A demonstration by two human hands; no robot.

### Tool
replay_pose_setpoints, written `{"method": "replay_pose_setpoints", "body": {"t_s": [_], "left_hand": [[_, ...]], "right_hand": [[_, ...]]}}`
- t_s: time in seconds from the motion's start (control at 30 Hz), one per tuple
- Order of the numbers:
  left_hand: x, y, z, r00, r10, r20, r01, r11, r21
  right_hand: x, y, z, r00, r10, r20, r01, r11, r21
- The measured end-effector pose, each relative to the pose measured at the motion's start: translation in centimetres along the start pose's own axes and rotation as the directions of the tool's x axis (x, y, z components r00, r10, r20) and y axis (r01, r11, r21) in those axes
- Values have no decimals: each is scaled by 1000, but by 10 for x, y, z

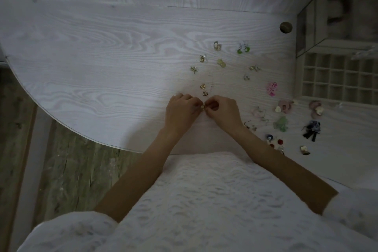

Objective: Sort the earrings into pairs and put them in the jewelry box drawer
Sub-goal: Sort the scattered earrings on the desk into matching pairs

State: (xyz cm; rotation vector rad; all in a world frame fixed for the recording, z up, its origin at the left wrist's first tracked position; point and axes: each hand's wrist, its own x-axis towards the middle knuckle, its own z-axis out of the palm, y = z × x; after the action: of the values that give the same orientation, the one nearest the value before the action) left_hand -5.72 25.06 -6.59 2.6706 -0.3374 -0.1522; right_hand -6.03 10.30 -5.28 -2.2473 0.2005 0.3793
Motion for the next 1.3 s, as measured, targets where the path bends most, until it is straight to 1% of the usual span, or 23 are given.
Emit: {"method": "replay_pose_setpoints", "body": {"t_s": [0.1, 0.17, 0.27, 0.3, 0.33, 0.4, 0.5, 0.53, 0.6, 0.73, 0.8, 0.87, 0.93, 1.03, 1.17, 1.3], "left_hand": [[-5, 0, -1, 999, 34, -21, -35, 999, -33], [-10, -2, -7, 997, 28, -69, -33, 997, -72], [-19, -13, -18, 976, -90, -200, 60, 987, -152], [-22, -19, -20, 966, -142, -218, 105, 979, -175], [-25, -25, -22, 958, -192, -212, 152, 970, -190], [-30, -33, -22, 952, -268, -149, 237, 951, -200], [-32, -34, -22, 942, -319, -106, 291, 932, -217], [-29, -31, -22, 944, -311, -110, 280, 933, -227], [-16, -21, -21, 963, -251, -100, 224, 948, -227], [22, -2, -13, 996, -92, 4, 92, 981, -173], [38, 2, -10, 998, -53, 40, 58, 986, -159], [47, 6, -7, 996, -39, 75, 50, 987, -151], [52, 7, -5, 996, -40, 78, 51, 988, -146], [57, 10, -3, 997, -71, 39, 76, 985, -157], [66, 19, 0, 990, -140, -5, 136, 969, -204], [67, 28, 5, 972, -222, -74, 192, 936, -297]], "right_hand": [[-5, 3, -2, 999, -31, 7, 31, 999, -33], [-6, 5, -6, 999, -31, 21, 32, 999, -44], [-1, 11, -16, 1000, -1, 24, 3, 998, -55], [1, 13, -21, 1000, 15, 14, -14, 998, -55], [4, 15, -24, 1000, 25, 1, -25, 998, -56], [9, 19, -29, 1000, 12, -18, -13, 998, -60], [14, 17, -28, 999, -53, -10, 52, 995, -86], [16, 15, -26, 997, -74, -8, 72, 993, -98], [19, 8, -19, 996, -87, -16, 85, 989, -122], [26, -6, -6, 995, -89, -43, 77, 968, -237], [30, -6, -5, 994, -99, -44, 82, 954, -288], [34, -3, -8, 994, -91, -64, 68, 952, -299], [38, 3, -13, 993, -71, -99, 41, 959, -279], [44, 7, -17, 988, -24, -155, -8, 979, -204], [55, -5, -12, 971, 41, -235, -53, 998, -43], [59, -14, -6, 975, 38, -220, -34, 999, 22]]}}
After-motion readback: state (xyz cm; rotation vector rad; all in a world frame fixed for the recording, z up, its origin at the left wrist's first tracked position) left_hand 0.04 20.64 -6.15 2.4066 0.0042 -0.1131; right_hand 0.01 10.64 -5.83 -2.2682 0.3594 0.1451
